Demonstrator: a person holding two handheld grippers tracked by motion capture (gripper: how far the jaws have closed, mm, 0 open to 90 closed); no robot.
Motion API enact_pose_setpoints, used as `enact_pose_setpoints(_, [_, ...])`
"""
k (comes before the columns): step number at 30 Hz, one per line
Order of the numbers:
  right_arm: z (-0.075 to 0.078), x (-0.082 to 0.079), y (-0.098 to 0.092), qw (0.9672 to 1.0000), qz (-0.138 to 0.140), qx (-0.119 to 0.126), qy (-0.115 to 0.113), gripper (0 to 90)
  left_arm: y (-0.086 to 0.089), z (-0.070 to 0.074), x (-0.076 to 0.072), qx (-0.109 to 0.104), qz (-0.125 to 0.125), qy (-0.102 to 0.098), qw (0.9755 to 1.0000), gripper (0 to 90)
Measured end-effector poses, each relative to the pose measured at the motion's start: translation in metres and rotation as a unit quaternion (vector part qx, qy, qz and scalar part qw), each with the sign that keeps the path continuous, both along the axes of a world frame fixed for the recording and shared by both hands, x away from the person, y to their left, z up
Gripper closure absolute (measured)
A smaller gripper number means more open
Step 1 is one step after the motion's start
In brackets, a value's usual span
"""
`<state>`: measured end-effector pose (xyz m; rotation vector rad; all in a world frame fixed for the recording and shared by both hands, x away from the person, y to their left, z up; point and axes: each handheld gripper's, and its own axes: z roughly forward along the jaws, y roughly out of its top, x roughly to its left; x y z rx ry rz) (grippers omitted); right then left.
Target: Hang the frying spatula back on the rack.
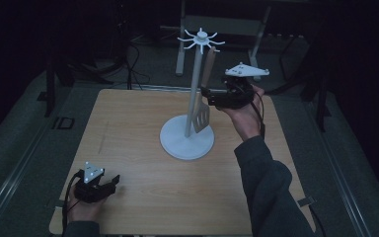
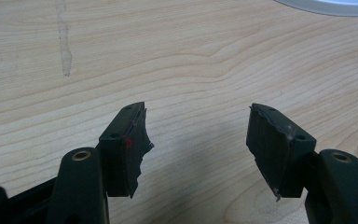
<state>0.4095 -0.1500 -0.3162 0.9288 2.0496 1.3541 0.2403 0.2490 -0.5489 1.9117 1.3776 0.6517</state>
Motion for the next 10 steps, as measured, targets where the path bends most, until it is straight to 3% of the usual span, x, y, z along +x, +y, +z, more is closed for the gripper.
enact_pose_setpoints(8, [-0.012,-0.008,-0.015,1.0000,-0.002,0.001,0.008,19.1,0.000,0.000,0.000,0.001,0.001,-0.003,1.0000,37.0])
enact_pose_setpoints(10, [-0.023,-0.015,-0.025,1.0000,-0.002,0.000,0.010,19.1,0.000,0.000,0.000,0.001,0.002,-0.004,1.0000,37.0])
